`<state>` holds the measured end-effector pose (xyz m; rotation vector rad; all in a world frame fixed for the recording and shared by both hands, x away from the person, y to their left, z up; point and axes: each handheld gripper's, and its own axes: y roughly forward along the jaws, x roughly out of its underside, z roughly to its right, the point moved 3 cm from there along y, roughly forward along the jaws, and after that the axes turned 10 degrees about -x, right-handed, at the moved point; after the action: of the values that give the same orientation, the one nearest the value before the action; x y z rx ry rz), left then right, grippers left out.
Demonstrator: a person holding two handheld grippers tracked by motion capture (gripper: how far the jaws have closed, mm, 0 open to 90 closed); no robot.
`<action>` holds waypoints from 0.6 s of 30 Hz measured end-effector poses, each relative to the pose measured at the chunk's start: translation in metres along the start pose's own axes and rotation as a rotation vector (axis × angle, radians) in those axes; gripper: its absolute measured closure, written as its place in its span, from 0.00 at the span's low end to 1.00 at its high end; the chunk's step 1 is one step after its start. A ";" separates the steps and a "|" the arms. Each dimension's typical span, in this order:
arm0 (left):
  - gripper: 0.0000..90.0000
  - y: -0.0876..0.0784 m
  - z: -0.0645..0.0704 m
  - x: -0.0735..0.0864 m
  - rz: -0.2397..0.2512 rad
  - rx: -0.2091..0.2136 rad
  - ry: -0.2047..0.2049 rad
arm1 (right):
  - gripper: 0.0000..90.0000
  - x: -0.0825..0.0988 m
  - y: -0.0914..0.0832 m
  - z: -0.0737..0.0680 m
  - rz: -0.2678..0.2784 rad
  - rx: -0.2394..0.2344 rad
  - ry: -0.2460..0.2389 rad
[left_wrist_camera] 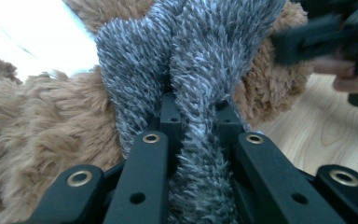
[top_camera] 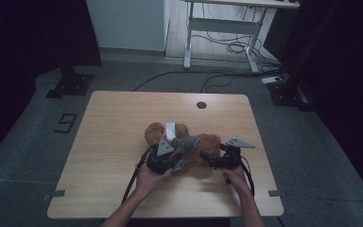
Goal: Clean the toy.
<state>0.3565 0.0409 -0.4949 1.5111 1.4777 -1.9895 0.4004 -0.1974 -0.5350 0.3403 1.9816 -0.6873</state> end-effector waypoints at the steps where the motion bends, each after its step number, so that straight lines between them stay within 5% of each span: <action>1: 0.88 0.000 0.000 0.000 -0.001 0.003 -0.003 | 0.02 0.002 0.003 0.000 -0.009 -0.001 -0.002; 5: 0.87 -0.002 -0.001 -0.002 -0.002 0.020 -0.024 | 0.21 0.005 0.004 -0.003 -0.023 0.025 -0.028; 7: 0.87 -0.003 0.000 -0.008 -0.002 0.006 -0.003 | 0.28 0.008 0.002 -0.006 -0.020 0.027 -0.064; 12: 0.87 -0.002 0.019 -0.045 0.022 0.008 0.048 | 0.34 0.013 0.000 -0.007 -0.016 0.042 -0.093; 18: 0.87 0.032 0.049 -0.086 -0.002 0.058 0.046 | 0.37 0.015 0.000 -0.015 -0.030 0.089 -0.171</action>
<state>0.3874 -0.0444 -0.4437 1.5897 1.4515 -2.0277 0.3823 -0.1889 -0.5430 0.2962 1.8011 -0.7991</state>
